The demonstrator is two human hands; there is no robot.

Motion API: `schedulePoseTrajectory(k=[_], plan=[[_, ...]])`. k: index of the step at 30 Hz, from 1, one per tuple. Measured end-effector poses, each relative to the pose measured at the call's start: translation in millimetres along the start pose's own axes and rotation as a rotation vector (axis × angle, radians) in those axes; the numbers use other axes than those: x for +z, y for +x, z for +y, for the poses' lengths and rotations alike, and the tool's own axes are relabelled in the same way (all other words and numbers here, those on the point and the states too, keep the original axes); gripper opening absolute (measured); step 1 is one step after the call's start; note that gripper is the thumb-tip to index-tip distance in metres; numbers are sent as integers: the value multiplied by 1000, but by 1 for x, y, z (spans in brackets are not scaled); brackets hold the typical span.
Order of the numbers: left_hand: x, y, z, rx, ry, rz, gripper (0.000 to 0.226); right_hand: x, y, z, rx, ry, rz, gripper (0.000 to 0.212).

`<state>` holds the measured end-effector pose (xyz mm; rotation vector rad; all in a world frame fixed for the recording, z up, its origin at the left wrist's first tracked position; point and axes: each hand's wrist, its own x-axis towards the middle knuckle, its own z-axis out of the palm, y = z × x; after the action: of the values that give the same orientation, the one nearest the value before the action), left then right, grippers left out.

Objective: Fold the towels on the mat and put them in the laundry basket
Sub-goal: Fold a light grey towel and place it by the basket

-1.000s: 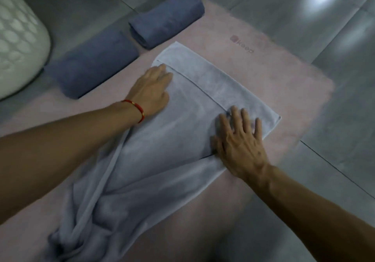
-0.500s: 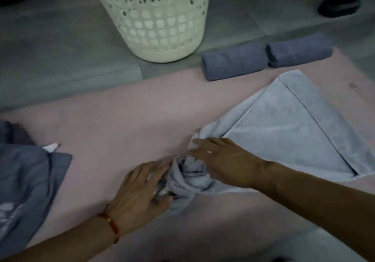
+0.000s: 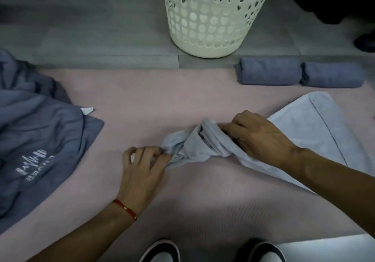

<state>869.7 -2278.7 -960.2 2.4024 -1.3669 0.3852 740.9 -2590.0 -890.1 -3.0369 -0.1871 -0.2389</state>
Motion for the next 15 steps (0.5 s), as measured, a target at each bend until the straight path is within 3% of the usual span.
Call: schedulePoseTrajectory(k=[4, 8, 10, 12, 13, 15], plan=[[5, -4, 11, -55, -216, -191, 42, 13, -32, -14, -167, 29, -135, 22], [21, 35, 44, -195, -380, -328, 71, 32, -48, -20, -131, 129, -234, 10], [35, 62, 48, -87, -258, -411, 85, 36, -48, -17, -108, 158, -260, 12], [50, 93, 41, 134, -32, -576, 92, 36, -45, -15, -84, 175, -305, 11], [55, 106, 36, 229, 37, -671, 84, 36, -45, -14, -74, 189, -333, 7], [54, 121, 30, 347, 77, -747, 47, 31, -43, -12, -40, 196, -406, 13]])
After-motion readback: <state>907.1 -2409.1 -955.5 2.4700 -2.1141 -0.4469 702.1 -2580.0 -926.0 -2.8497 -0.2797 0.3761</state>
